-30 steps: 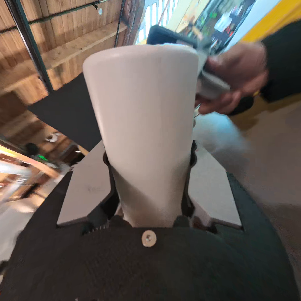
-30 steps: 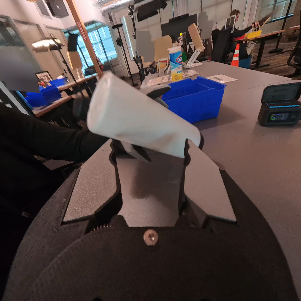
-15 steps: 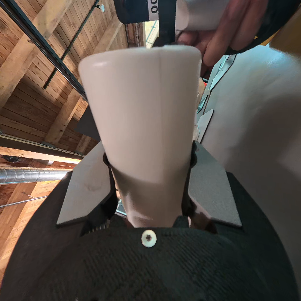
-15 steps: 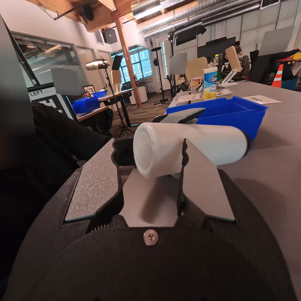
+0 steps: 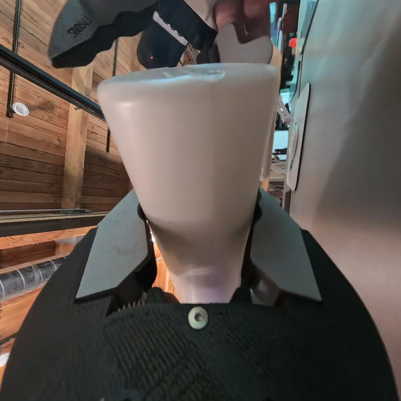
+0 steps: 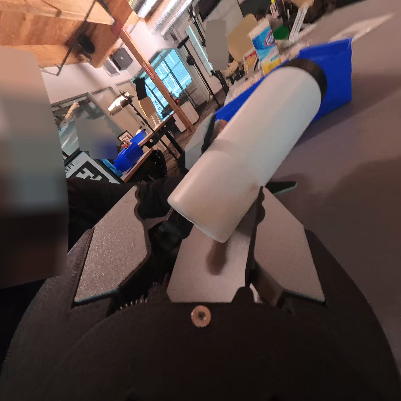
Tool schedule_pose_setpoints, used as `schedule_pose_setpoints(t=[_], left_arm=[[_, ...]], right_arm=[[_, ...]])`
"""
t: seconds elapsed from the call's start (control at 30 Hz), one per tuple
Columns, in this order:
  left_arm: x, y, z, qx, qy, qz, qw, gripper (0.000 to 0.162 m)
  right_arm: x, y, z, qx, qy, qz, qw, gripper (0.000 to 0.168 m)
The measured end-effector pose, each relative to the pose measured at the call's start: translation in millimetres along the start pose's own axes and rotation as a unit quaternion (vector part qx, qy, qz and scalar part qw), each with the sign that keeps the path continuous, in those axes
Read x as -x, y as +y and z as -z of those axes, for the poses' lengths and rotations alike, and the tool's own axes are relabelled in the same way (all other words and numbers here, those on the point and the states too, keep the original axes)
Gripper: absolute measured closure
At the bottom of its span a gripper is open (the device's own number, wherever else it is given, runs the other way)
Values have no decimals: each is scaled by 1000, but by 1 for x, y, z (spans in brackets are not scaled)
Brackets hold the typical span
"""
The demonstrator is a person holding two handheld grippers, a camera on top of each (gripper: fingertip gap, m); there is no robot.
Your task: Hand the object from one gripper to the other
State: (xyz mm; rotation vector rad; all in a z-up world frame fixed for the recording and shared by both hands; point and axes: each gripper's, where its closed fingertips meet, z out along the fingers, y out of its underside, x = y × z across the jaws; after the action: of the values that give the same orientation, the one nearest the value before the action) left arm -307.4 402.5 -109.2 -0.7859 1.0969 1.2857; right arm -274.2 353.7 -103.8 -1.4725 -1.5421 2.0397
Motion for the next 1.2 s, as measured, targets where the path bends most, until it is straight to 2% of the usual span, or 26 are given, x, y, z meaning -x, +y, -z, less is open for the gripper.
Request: schedule_pose_setpoints(t=[0.23,0.3,0.5,0.87,1.03,1.2], left_arm=[[-14,-20,-3,-24,0,-73,997,62],[-17,-27,-3,-36,1,-80,996,62],[-19,-25,-3,-28,5,-86,996,64],[-27,-1,-11,39,25,-51,998,65],[-30,4,-12,57,33,-43,997,66],[-25,25,-12,100,17,-31,994,78]], right_arm=[[-20,43,-21,111,49,-28,992,60],[-25,55,-27,135,53,-50,988,66],[-23,75,-45,167,22,-99,981,56],[-32,57,-45,101,9,-152,983,66],[-32,49,-41,69,-25,-191,979,66],[-26,37,-36,32,-65,-215,974,67]])
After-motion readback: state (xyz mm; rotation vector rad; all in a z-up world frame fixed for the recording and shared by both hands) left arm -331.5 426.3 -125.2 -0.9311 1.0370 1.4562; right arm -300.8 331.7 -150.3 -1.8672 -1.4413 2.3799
